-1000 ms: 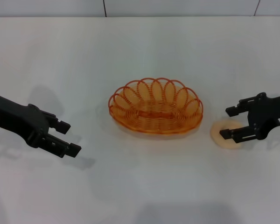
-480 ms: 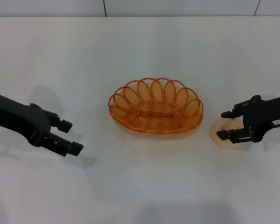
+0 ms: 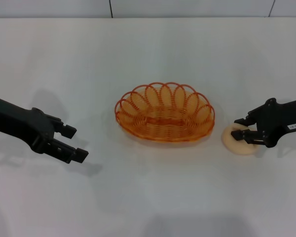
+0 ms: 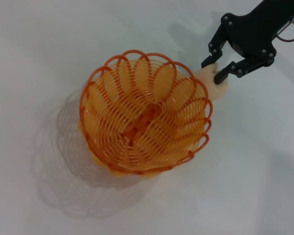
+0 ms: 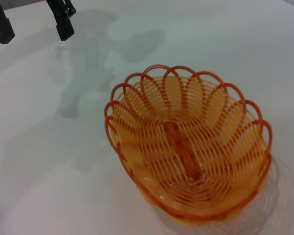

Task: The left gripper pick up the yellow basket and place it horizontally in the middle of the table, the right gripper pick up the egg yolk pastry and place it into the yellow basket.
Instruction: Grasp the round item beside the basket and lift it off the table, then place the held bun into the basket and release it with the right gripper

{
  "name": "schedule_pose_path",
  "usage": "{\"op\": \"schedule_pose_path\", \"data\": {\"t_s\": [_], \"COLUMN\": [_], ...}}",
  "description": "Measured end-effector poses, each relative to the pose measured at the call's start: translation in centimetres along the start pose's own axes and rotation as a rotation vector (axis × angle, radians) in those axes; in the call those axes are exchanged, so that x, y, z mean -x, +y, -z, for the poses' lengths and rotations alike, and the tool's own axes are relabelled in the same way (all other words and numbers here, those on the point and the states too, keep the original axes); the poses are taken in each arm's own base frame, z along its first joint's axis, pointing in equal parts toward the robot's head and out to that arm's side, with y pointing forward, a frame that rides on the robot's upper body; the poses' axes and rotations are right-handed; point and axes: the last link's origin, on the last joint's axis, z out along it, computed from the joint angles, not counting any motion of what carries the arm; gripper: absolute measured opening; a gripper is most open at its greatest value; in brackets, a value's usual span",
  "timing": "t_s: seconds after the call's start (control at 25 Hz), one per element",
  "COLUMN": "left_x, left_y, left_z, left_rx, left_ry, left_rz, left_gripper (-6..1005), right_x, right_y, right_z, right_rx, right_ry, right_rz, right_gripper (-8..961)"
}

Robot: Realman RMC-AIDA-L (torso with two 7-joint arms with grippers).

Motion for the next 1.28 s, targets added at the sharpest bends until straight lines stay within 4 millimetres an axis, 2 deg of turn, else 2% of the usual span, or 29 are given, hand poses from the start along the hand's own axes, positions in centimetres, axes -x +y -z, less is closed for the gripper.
{"op": "schedule_pose_path", "data": {"t_s": [0.16, 0.72, 1.08, 1.28], "left_x": [0.0, 0.4, 1.0, 1.0], "left_y": [0.0, 0.0, -0.2, -0.2], "left_z": [0.0, 0.0, 0.2, 0.2], "left_rx": [-0.003, -0.003, -0.014, -0.014], "left_ry": [0.005, 0.016, 0.017, 0.017], "left_rz": [0.0, 0.002, -0.008, -0.014], "left_gripper": [886, 886, 886, 886], "right_x": [0.0, 0.8, 3.5, 5.1], "right_y": [0.0, -0.1, 0.8, 1.3], "right_z": [0.1, 1.2, 2.9, 3.0], "right_rx": [-0.003, -0.031, -0.013, 0.014], "right_ry": [0.0, -0.018, -0.086, -0.137], "right_rz": [0.0, -0.012, 0.024, 0.052], "right_gripper": [250, 163, 87, 77]}}
